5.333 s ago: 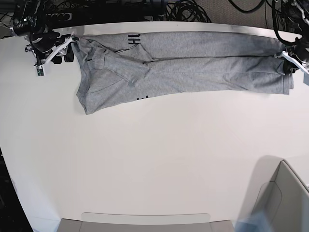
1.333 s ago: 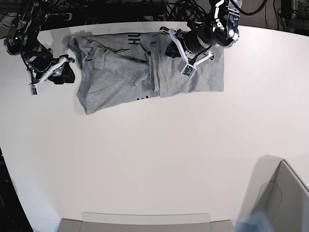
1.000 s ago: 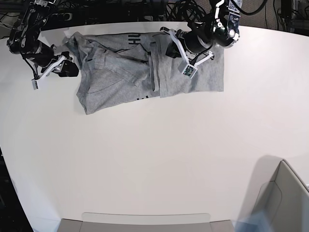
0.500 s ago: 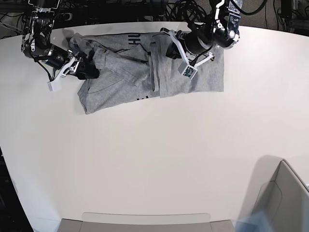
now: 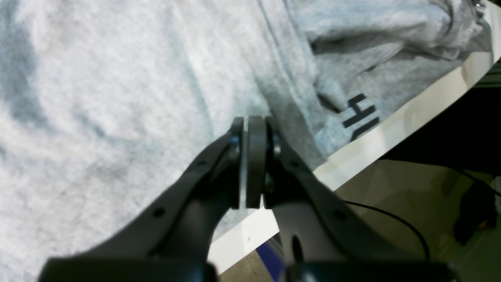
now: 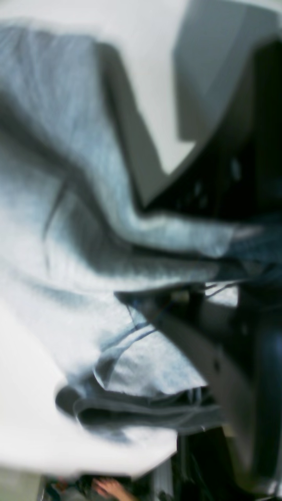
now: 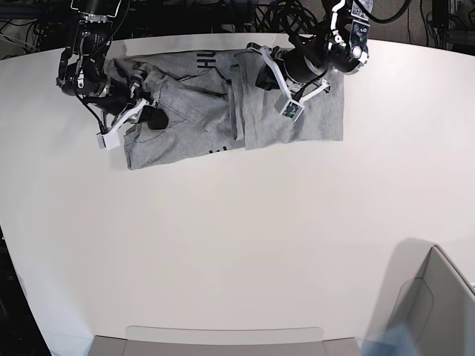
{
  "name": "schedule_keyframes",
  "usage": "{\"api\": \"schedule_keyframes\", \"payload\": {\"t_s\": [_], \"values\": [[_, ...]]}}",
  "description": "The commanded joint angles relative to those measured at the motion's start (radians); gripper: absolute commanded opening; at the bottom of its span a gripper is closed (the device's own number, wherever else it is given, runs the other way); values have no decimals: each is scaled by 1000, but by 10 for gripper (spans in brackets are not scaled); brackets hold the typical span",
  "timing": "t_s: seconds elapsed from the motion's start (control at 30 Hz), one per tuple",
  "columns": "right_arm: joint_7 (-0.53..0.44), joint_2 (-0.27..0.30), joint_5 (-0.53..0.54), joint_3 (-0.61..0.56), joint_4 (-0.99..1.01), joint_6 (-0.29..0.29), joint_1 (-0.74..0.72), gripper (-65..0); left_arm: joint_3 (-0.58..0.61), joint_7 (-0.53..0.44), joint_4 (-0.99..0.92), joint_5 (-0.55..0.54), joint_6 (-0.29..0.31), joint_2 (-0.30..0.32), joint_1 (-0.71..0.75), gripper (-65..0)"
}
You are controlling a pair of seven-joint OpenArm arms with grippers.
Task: Fold the T-shirt properly
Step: 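Grasp the other strip end with the right gripper and fold it inward, then fold the shirt bundle over with the right gripper onto itself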
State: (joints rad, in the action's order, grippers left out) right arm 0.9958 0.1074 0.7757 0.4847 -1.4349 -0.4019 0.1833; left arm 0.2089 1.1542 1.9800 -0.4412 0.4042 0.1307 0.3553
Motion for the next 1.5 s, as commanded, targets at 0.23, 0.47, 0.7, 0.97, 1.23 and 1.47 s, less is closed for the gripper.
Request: {"api": "schedule_keyframes", "payload": {"t_s": [0.23, 0.47, 0.7, 0.97, 1.23, 1.47], "values": [[-19, 91, -216, 12, -63, 234, -112, -650, -2, -10, 15, -11, 5, -1, 1, -636], [-10, 73, -353, -54, -336, 289, -66, -650, -107, -7, 17, -11, 3, -4, 3, -636], [-8, -39, -602, -254, -553, 349, -21, -650, -266, -6, 15, -11, 3, -1, 31, -636], [-8, -153, -901, -515, -603, 354, -24, -650, -360, -6, 14, -11, 5, 1, 74, -636], [-10, -254, -1231, -798, -607, 354, -29, -650, -365, -6, 11, -8, 5, 1, 86, -636], [79, -260, -1246, -906, -467, 355, -94, -650, -365, -6, 11, -8, 5, 1, 86, -635]]}}
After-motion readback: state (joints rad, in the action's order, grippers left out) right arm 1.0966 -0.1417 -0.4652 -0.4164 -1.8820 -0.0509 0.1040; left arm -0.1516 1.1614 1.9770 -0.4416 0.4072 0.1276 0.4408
